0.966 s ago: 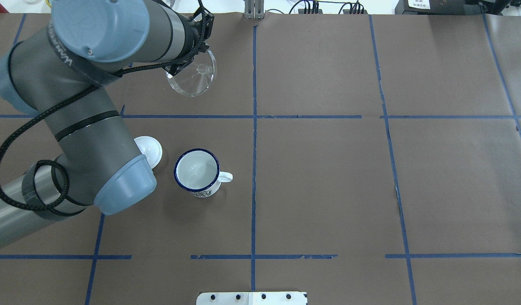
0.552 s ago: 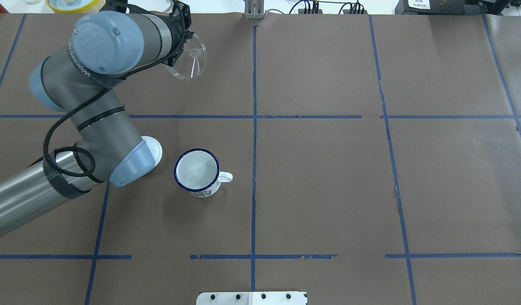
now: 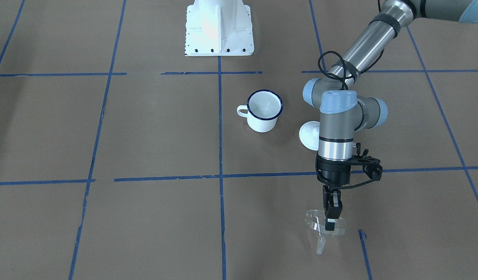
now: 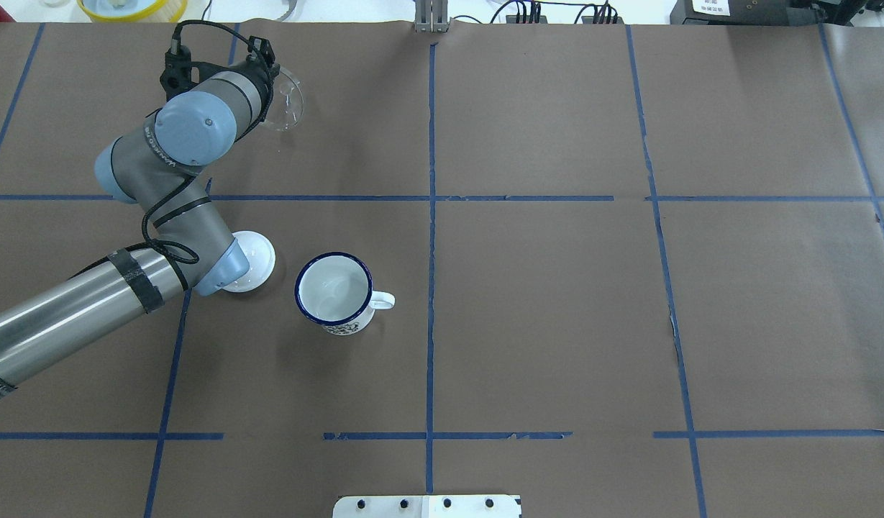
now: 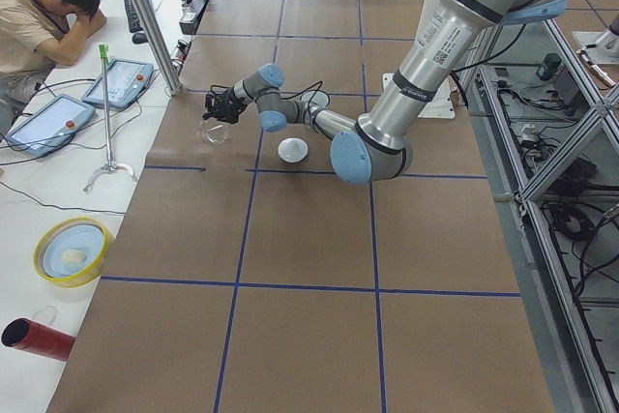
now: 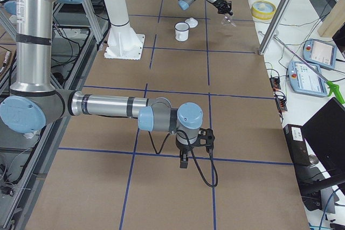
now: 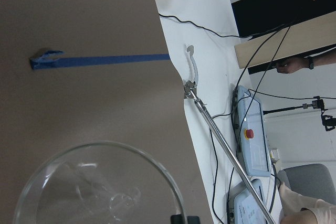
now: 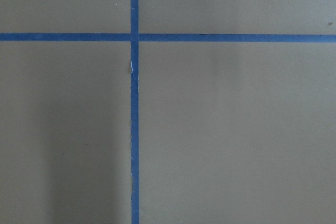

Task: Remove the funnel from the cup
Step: 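Carry the glass funnel farther from the robot and set it down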

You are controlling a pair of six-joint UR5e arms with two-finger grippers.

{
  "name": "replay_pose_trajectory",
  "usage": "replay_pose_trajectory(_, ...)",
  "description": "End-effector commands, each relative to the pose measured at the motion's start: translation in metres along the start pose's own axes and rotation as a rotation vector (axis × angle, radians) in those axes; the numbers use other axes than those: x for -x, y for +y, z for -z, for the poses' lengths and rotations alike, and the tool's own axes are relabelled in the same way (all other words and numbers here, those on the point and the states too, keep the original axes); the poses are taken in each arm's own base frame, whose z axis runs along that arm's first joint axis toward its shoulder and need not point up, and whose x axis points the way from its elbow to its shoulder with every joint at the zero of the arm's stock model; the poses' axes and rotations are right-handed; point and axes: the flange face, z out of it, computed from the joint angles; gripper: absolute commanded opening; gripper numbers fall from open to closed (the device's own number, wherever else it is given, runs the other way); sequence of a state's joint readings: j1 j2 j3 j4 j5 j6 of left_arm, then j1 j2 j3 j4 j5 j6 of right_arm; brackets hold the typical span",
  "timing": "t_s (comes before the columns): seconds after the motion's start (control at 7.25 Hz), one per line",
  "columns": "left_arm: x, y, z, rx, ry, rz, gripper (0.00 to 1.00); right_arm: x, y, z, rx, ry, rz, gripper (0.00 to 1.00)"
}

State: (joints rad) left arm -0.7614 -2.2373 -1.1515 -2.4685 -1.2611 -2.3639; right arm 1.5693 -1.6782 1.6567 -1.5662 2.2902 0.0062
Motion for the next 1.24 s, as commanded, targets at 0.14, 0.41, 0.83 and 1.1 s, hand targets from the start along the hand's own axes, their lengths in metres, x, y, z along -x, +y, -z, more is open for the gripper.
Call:
replay_pose_trajectory(0.14,0.009,-0.003,-0.006,0.0,-0.002,-0.007,0.23,0.0,0.0,0.0,0.0,0.0,0.0,1.0)
replay_pose_trajectory(0.41,0.013,0.0,-0.005,0.001,-0.007,-0.022,0.49,0.0,0.0,0.0,0.0,0.0,0.0,1.0)
replay_pose_trajectory(0.83,-0.034,0.008,0.029,0.049,0.064,-0.243,1.0,0.0,0.0,0.0,0.0,0.0,0.0,1.0)
replay_pose_trajectory(1.1,-0.06,0.025,0.071,0.168,-0.073,-0.46,1.0,0.0,0.0,0.0,0.0,0.0,0.0,1.0)
